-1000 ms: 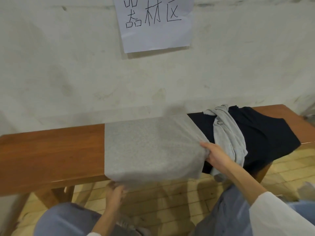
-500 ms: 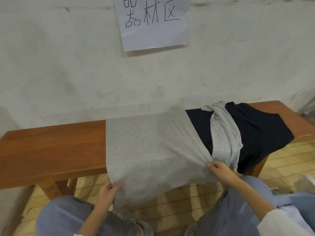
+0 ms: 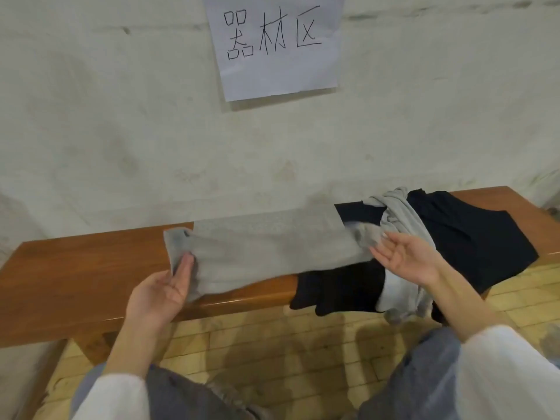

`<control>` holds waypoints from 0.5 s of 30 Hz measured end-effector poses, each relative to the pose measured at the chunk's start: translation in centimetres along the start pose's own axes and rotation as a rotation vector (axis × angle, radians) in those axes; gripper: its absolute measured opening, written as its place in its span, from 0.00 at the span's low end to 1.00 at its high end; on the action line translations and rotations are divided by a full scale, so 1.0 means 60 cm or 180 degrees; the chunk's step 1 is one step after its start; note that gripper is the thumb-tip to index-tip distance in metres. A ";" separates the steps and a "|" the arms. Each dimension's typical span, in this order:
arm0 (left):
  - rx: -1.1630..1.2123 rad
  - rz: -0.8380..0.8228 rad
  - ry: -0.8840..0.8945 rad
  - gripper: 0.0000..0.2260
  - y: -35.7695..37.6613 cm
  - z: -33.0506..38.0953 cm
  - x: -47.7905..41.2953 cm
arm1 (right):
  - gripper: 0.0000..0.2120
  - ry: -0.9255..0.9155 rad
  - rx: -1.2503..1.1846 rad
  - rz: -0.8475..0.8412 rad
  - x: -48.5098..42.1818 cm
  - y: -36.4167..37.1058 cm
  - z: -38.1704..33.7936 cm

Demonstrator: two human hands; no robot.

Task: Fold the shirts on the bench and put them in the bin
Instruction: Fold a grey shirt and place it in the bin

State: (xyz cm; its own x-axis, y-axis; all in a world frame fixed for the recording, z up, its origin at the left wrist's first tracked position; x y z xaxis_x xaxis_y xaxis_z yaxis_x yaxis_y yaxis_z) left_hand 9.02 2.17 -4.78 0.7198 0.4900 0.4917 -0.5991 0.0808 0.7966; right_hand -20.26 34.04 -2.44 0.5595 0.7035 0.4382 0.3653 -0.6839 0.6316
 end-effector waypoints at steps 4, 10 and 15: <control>-0.1160 0.0914 -0.0022 0.19 -0.031 0.001 -0.070 | 0.33 0.0131 0.0030 0.0513 -0.070 -0.017 0.023; -0.5357 0.1852 0.0589 0.17 -0.046 0.037 -0.075 | 0.13 -0.0003 0.3938 0.1658 -0.093 -0.053 0.023; -0.6019 0.1201 0.1092 0.11 -0.061 0.004 -0.083 | 0.15 -0.0425 0.4701 0.1296 -0.110 -0.029 0.046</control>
State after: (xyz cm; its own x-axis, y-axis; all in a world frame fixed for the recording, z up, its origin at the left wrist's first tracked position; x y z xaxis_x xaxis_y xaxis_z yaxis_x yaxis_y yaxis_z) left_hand 7.75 -0.80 -10.06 0.5386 0.8031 0.2550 -0.3920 0.5067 -0.7679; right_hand -22.55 30.08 -8.19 0.8321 0.4606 0.3088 0.5193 -0.4517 -0.7255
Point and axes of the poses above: each hand's wrist, its own x-axis away from the middle knuckle, its own y-axis out of the palm, z = x × y, the point moved 6 cm from there along -x, towards the middle knuckle, and after that the axes turned 3 degrees about -z, right-handed, at the moved point
